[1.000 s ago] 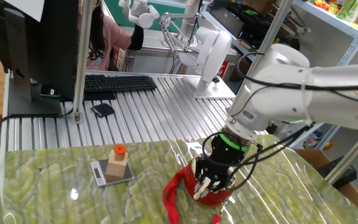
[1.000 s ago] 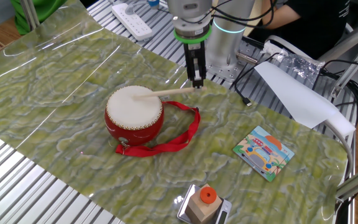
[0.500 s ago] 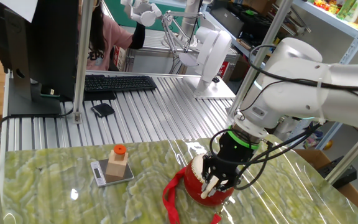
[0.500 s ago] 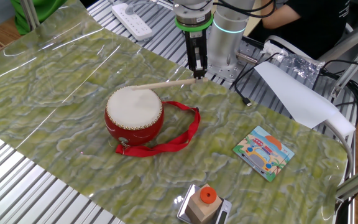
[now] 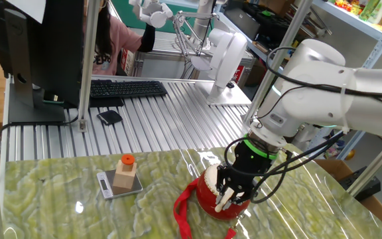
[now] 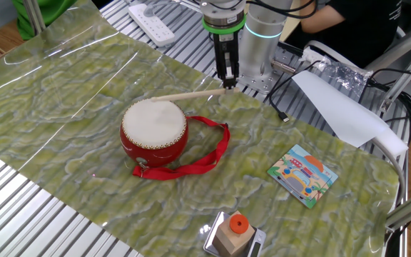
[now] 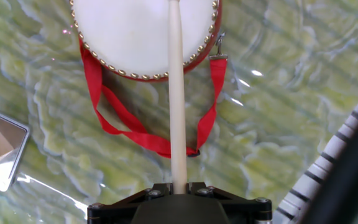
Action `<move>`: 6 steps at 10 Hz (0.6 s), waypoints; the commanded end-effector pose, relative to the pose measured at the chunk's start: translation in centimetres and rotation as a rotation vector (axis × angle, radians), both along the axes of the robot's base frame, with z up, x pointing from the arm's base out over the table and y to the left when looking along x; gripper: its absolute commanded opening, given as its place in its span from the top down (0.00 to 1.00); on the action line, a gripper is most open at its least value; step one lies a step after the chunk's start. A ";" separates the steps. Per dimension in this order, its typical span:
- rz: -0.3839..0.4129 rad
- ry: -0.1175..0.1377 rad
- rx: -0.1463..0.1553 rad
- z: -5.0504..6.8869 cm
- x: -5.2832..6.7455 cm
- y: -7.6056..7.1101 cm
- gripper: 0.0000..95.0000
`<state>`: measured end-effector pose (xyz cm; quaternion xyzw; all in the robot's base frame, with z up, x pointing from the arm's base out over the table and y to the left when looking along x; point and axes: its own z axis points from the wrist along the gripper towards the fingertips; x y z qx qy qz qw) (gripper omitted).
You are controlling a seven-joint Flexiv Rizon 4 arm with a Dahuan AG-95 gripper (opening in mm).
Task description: Play the drum
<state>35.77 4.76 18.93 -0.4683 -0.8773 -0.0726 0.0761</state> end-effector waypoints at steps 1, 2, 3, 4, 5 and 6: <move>0.020 -0.010 -0.017 0.1 -0.1 0.0 1.00; 0.035 -0.021 -0.027 0.1 -0.1 0.0 1.00; 0.049 -0.032 -0.042 0.1 0.0 -0.1 1.00; 0.064 -0.041 -0.051 0.2 0.1 -0.2 1.00; 0.074 -0.044 -0.056 0.3 0.3 -0.3 1.00; 0.074 -0.043 -0.053 0.3 0.4 -0.4 1.00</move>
